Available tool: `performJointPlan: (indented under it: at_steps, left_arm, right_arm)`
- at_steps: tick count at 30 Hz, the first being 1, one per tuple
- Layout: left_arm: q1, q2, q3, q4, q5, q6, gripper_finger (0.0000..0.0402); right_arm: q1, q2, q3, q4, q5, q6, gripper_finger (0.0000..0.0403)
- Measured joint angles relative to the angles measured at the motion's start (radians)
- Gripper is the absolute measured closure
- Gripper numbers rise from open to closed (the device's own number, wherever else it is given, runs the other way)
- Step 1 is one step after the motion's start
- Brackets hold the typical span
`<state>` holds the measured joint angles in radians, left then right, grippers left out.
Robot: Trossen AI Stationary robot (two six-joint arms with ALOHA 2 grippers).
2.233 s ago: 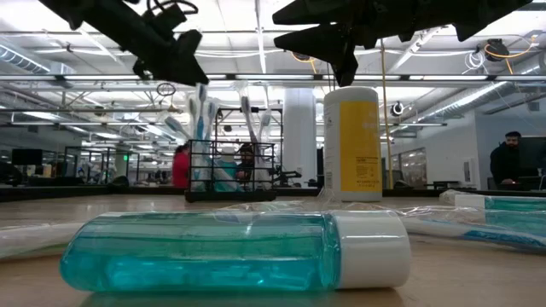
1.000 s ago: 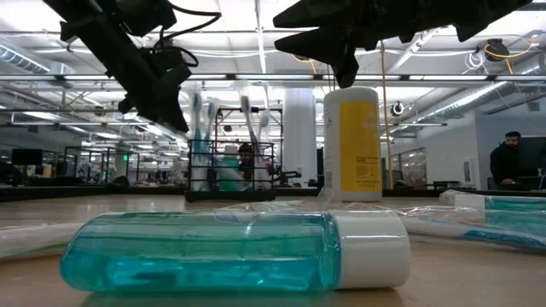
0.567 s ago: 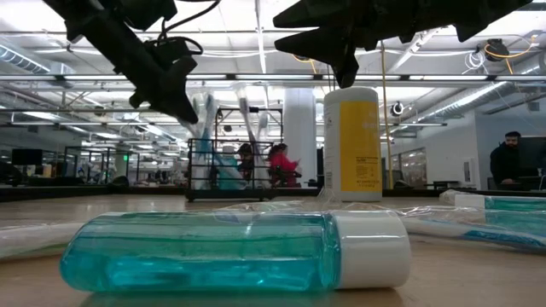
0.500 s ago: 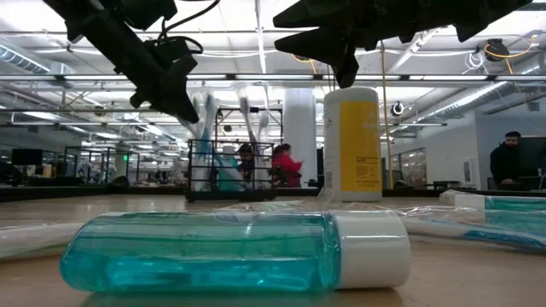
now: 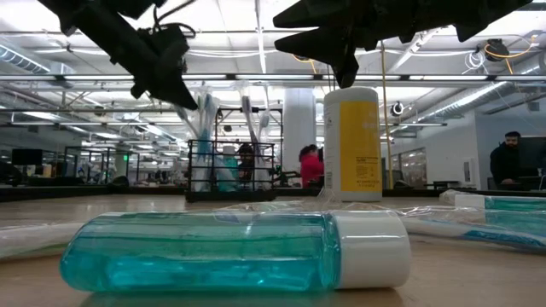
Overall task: Pick & Place toothbrushing station
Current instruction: Adjust the blue toothbrush
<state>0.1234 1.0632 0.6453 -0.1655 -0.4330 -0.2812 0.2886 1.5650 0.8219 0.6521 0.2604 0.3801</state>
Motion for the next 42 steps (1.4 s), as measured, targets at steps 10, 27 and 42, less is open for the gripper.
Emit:
performJointPlan:
  at_steps: [10,27,42]
  left_arm:
    - [0.0,-0.147,0.0,-0.002,0.084,0.041,0.0399]
    - [0.061,-0.013,0.297,-0.355,0.141,-0.01,0.0399]
    - [0.13,0.237,0.393,-0.357,0.198,0.05,0.0361]
  right_arm:
    - [0.0,0.0,0.0,0.0,0.0,0.0,0.0268]
    - [-0.01,0.0,0.0,0.0,0.004,0.0,0.0268]
    - [-0.01,0.0,0.0,-0.014,0.003,0.0,0.0268]
